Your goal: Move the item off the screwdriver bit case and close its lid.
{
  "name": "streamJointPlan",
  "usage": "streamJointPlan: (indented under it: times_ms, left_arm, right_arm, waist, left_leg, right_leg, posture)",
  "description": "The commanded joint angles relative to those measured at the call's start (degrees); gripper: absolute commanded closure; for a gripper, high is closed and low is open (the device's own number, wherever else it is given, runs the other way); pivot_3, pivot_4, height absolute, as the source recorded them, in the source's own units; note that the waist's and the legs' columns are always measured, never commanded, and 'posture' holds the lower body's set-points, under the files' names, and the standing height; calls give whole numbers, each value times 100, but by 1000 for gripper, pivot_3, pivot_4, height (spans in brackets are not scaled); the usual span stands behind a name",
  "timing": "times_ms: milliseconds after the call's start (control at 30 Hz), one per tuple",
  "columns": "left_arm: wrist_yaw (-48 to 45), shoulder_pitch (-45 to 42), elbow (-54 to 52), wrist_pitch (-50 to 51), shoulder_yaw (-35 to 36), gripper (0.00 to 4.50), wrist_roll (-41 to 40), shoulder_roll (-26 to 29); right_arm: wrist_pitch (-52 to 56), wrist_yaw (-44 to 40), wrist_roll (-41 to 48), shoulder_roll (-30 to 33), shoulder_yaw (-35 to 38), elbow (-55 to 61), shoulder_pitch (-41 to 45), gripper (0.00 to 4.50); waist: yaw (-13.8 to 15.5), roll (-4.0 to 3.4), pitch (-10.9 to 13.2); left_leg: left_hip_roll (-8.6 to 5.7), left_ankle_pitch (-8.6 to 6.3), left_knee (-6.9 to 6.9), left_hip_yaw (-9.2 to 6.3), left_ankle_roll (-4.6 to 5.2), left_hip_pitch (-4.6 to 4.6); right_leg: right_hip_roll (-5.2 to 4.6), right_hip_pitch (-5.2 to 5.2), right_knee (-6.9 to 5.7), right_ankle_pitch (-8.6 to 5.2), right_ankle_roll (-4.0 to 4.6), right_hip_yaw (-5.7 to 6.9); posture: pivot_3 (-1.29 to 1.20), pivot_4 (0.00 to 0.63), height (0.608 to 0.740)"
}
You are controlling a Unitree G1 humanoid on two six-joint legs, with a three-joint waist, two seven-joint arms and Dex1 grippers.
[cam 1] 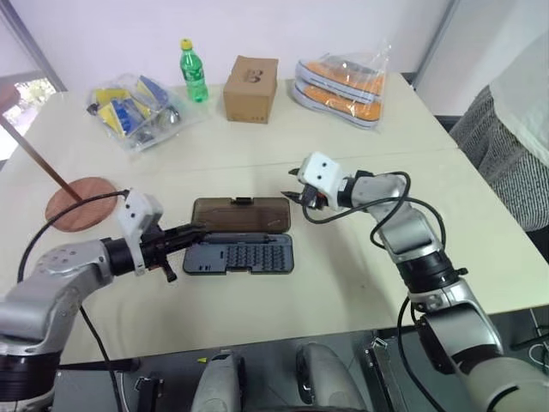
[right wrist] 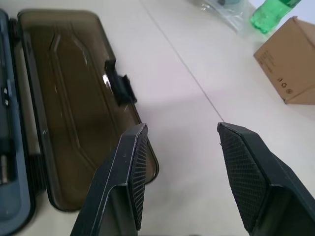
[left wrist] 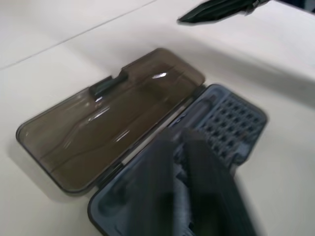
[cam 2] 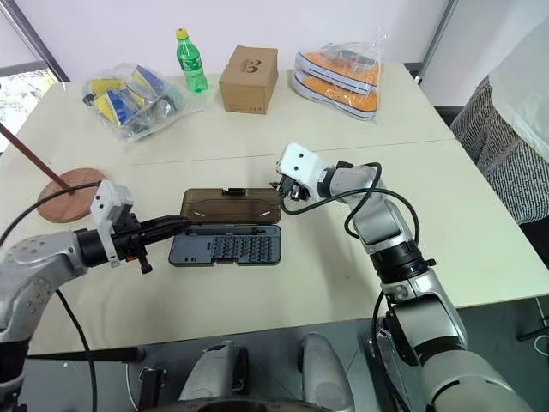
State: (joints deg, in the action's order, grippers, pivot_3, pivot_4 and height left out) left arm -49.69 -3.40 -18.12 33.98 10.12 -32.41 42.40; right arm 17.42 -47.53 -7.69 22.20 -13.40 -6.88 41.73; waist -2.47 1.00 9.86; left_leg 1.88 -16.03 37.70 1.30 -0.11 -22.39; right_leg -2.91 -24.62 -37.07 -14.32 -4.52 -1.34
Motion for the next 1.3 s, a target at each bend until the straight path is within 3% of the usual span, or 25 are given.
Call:
streamJointPlan:
  times_ms: [33,700,933,1300]
  left_arm:
    - [-99,85,257,-431,-99,4452,291,-33]
    - [-393,28,1033,-849,-755,4452,645,-525]
    - [-416,110,1124,-956,-723,4452,692,-464]
    - [-321,302,975,-961,-658,4452,658,-436]
  right_arm:
    - [38,85,86,-37,14,166,95,2147]
    - [-450,-72,-45,-90,-418,-761,453,2147]
    - [-35,-399,217,-331,-407,-1428,864,2147]
    - [-682,-288,67,-585,-445,-3061,1353,2147]
  waist:
    - [5,0,0]
    - [1,1,-1]
    - [-8,0,-1]
    - [-10,-1,-2]
  left_leg:
    - [0,0,-1,0,0,-1]
    - [2,0,-2,3,1,-2]
    - [4,0,-2,1,1,1]
    - [5,0,-6,1,1,3]
  right_leg:
    - [1,-1,0,0,-1,0]
    - [3,-2,-1,9,-16,1]
    - [4,-2,-3,9,-15,0]
    - [0,-2,-2,9,-15,-1]
  posture:
    - [0,150,740]
    - [0,150,740]
    - [0,150,740]
    - [0,150,740]
